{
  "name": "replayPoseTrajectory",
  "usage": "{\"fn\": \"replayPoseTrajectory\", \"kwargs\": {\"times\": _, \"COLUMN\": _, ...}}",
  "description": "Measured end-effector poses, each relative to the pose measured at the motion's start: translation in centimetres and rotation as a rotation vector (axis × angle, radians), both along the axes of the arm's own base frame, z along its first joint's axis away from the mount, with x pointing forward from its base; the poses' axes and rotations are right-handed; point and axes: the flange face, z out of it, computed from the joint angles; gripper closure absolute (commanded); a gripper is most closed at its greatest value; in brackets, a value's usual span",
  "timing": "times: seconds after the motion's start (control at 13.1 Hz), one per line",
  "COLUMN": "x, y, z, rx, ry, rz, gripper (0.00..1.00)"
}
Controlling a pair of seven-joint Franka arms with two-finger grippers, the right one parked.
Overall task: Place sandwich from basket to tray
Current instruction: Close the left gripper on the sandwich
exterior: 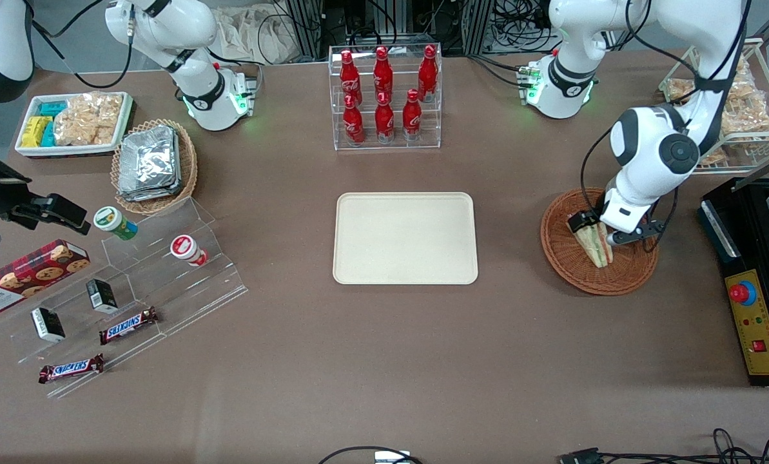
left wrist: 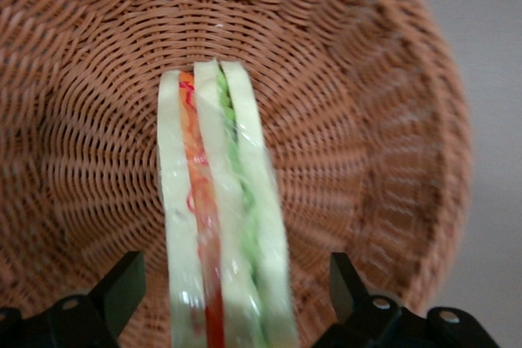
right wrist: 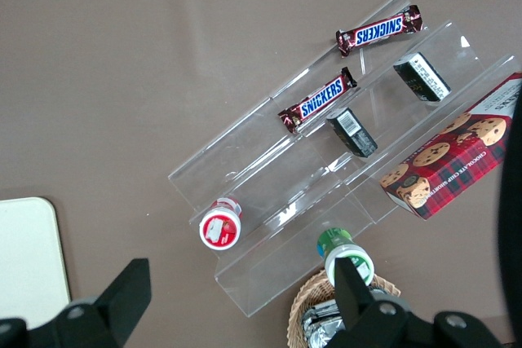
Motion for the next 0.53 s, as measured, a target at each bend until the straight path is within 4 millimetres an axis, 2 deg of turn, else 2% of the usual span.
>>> {"fn": "replayPoseTrajectory", "kwargs": {"times": 0.15, "x": -0.03, "y": 0.67, "z": -1.65, "rx": 0.012, "ry": 0.006, "rz": -0.01, "gripper": 0.04}}
{"fn": "replayPoseTrajectory", "kwargs": {"times": 0.23, "x": 0.02, "y": 0.71, "z": -1.64, "rx": 0.014, "ry": 0.004, "rz": -0.012, "gripper": 0.21}}
{"fn": "replayPoseTrajectory", "kwargs": {"times": 0.3, "x": 0.09, "y": 0.69, "z": -1.51, "rx": 0.014, "ry": 0.001, "rz": -0.014, "gripper": 0.48}}
{"fn": "replayPoseTrajectory", "kwargs": {"times": 0.38, "x": 0.13, "y": 0.69, "z": -1.45, "rx": 0.015, "ry": -0.001, "rz": -0.015, "gripper": 0.7}}
{"fn": "replayPoseTrajectory", "kwargs": {"times": 0.46, "x": 0.15, "y": 0.68, "z": -1.41, "rx": 0.015, "ry": -0.001, "rz": -0.017, "gripper": 0.85}}
{"fn": "replayPoseTrajectory", "kwargs": {"times": 0.53, "x": 0.18, "y": 0.67, "z": -1.38, "rx": 0.015, "ry": -0.002, "rz": -0.018, "gripper": 0.96}}
